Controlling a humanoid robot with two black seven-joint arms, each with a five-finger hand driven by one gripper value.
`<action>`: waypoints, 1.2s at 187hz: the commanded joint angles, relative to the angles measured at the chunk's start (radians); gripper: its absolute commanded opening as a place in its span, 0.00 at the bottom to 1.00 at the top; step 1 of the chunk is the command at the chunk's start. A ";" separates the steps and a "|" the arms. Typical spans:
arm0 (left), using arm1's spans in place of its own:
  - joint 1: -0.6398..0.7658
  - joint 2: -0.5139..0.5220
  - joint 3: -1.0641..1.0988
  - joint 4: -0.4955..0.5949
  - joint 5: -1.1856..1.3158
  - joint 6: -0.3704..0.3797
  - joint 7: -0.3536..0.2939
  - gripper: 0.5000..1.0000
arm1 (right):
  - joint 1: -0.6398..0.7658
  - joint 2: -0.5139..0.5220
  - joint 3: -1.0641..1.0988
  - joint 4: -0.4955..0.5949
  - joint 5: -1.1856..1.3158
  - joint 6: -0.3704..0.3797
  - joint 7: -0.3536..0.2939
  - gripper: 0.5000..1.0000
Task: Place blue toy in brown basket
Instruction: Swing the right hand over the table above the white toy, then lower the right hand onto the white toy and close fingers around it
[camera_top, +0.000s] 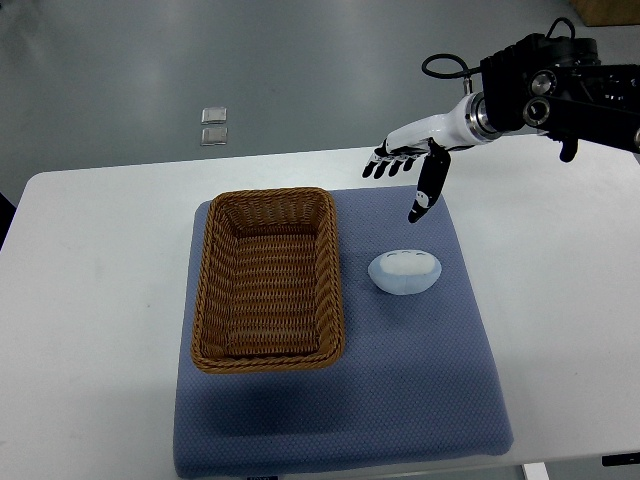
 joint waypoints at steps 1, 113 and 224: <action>0.000 0.000 0.000 0.001 0.000 0.000 0.000 1.00 | -0.028 -0.001 -0.003 0.023 0.000 -0.021 0.000 0.81; 0.000 0.000 0.001 0.001 0.000 0.002 0.000 1.00 | -0.185 -0.010 0.007 0.038 0.000 -0.146 0.001 0.81; 0.000 0.000 0.000 0.007 -0.001 0.000 0.000 1.00 | -0.269 -0.008 0.007 0.047 -0.011 -0.181 0.007 0.81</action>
